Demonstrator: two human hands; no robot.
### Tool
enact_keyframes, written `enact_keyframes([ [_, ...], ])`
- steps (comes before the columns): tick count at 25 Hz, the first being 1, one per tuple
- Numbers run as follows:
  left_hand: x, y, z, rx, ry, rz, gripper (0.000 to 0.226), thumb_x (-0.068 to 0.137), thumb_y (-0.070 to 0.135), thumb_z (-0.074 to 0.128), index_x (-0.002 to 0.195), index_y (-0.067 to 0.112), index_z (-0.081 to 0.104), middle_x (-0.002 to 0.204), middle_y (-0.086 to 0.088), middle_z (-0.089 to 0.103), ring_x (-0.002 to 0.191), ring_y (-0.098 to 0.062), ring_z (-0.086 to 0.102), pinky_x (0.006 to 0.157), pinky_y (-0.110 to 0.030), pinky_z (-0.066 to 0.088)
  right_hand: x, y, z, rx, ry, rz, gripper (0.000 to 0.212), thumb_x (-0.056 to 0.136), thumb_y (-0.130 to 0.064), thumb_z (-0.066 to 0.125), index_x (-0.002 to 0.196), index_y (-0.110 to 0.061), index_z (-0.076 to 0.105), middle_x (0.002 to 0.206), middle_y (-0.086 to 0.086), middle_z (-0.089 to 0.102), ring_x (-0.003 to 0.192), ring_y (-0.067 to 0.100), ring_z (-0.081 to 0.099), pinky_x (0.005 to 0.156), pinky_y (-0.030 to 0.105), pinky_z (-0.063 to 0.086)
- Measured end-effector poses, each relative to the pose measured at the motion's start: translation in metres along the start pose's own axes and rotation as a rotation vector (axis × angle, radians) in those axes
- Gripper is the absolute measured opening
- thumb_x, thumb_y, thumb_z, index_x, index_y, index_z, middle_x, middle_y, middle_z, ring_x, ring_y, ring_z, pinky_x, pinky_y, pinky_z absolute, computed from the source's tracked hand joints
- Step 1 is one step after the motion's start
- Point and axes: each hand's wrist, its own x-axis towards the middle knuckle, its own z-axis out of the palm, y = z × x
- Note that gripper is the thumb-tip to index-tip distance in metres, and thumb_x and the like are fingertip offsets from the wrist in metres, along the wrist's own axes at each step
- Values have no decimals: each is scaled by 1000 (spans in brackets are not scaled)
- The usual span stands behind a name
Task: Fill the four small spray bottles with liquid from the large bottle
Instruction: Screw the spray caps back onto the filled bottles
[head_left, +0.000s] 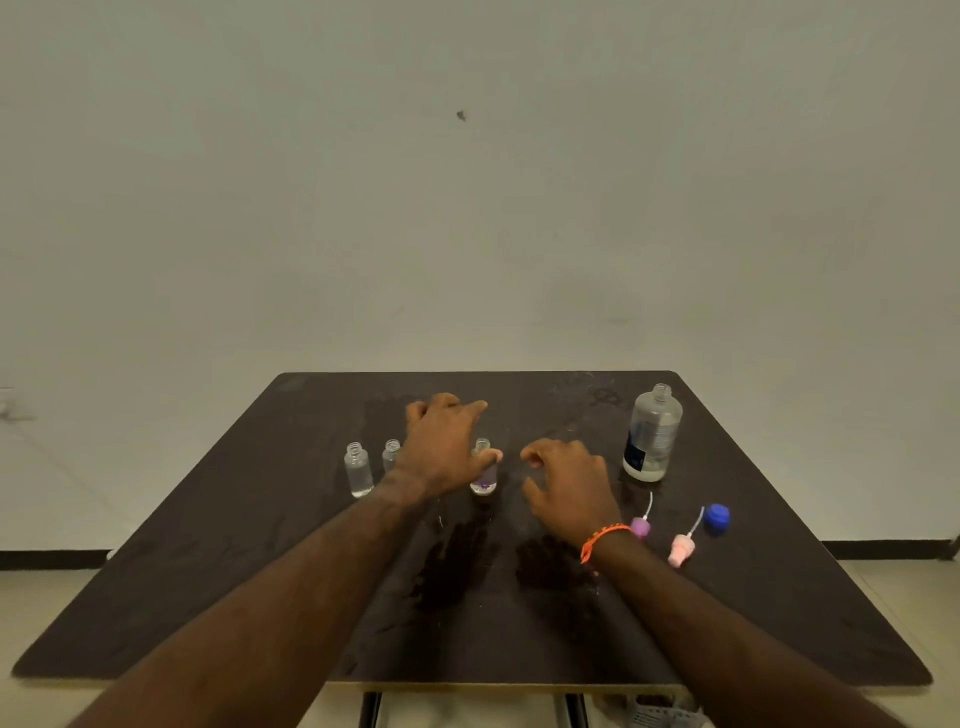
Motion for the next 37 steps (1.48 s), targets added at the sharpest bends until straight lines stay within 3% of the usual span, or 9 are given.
enact_keyframes([
  [4, 10, 1, 4, 104, -229, -26, 75, 87, 61, 68, 149, 24, 48, 135, -2, 64, 137, -21, 51, 118, -50, 11, 15, -18, 24, -91, -174, 66, 54, 89, -27, 56, 142, -29, 46, 134, -5, 61, 134, 23, 42, 105, 43, 32],
  [8, 16, 2, 11, 100, -229, -54, 35, 87, 49, 70, 116, 27, 67, 103, 6, 73, 113, -19, 65, 115, -52, 12, 22, -27, 32, -39, -264, 72, 61, 89, -16, 53, 149, -26, 40, 145, 1, 53, 148, 23, 25, 115, 46, 18],
  [16, -17, 13, 5, 11, -230, -43, 28, 77, 59, 74, 81, 31, 78, 73, 11, 71, 85, -9, 63, 92, -43, 24, -15, -25, 24, 38, -151, 130, 40, 89, -24, 55, 127, -33, 59, 118, -9, 67, 126, 17, 48, 103, 42, 31],
  [24, -70, 13, 9, -159, -187, -15, 27, 79, 58, 75, 88, 33, 71, 76, 14, 67, 85, -7, 60, 93, -42, 31, -59, -34, 10, 41, -173, 132, 40, 93, -30, 59, 133, -31, 55, 123, -7, 66, 126, 19, 49, 104, 45, 37],
  [30, -84, 10, 22, -321, -145, -98, 35, 81, 56, 79, 110, 38, 72, 90, 20, 74, 99, -3, 64, 100, -42, 30, -39, 6, -29, -293, -19, 206, 33, 92, -38, 59, 124, -33, 63, 117, -5, 69, 119, 23, 49, 98, 45, 36],
  [35, -90, 5, 35, -454, -100, -120, 45, 78, 57, 79, 118, 40, 72, 100, 22, 77, 105, 0, 67, 110, -49, 38, -11, 34, -29, -443, -196, 305, 37, 88, -50, 58, 120, -36, 68, 112, 0, 68, 119, 25, 49, 102, 49, 32],
  [37, -92, 6, 34, -456, -73, -131, 45, 81, 53, 81, 124, 39, 72, 107, 20, 77, 112, -2, 66, 111, -44, 30, -6, 36, -23, -438, -230, 293, 32, 89, -47, 59, 116, -34, 70, 109, -1, 69, 118, 25, 50, 104, 50, 30],
])
